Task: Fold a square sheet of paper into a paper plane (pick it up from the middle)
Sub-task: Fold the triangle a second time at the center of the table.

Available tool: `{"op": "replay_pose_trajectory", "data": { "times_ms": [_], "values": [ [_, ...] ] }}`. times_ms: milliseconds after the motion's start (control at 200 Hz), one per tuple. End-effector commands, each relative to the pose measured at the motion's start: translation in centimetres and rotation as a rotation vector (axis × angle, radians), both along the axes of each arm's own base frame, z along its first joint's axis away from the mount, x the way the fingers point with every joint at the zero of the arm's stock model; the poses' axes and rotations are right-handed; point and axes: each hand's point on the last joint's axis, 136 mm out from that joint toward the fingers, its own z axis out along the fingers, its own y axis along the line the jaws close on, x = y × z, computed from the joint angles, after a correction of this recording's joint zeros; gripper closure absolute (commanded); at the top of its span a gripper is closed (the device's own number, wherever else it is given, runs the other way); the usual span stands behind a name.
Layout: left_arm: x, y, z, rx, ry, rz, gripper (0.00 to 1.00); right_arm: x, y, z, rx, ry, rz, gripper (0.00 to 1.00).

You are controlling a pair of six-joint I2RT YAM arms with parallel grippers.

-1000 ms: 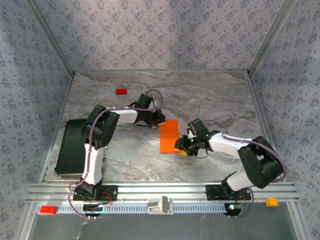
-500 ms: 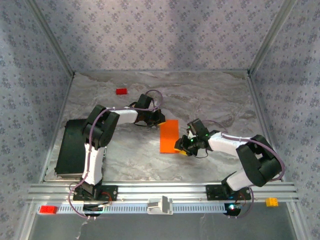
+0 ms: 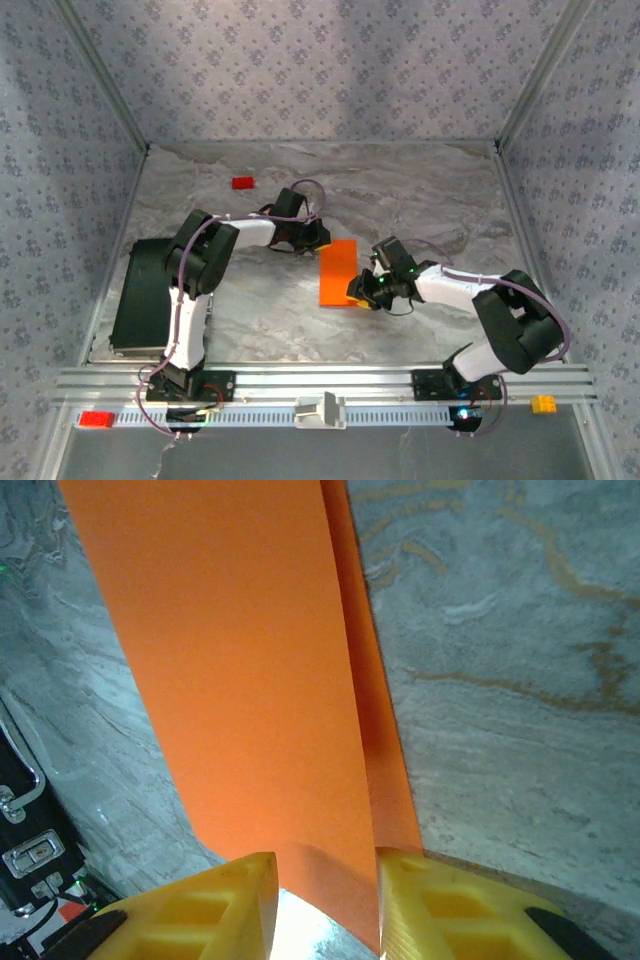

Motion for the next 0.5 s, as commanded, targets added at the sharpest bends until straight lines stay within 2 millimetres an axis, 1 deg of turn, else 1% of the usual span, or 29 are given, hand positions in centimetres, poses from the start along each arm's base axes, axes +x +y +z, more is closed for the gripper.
{"op": "replay_pose_trajectory", "data": {
  "times_ms": [0,175,310,375,495],
  "values": [
    [-3.4,0.7,-3.9,0.103,0.119,-0.025,0.92,1.1,0.6,1.7,0.026,-0.055,-0.006,0.68],
    [-3.3,0.6,-3.7,0.098,0.117,-0.027,0.92,2.9,1.3,2.3,0.087,-0.103,-0.015,0.65],
    [-3.4,0.3,-3.4,0.092,0.112,-0.033,0.92,4.4,1.2,2.2,0.123,-0.116,-0.035,0.64],
    [-3.3,0.2,-3.3,0.089,0.11,-0.033,0.92,5.1,1.6,2.4,0.156,-0.129,-0.033,0.64],
    [-3.3,0.0,-3.0,0.082,0.105,-0.034,0.92,6.0,1.8,2.1,0.176,-0.127,-0.036,0.64]
  ]
}}
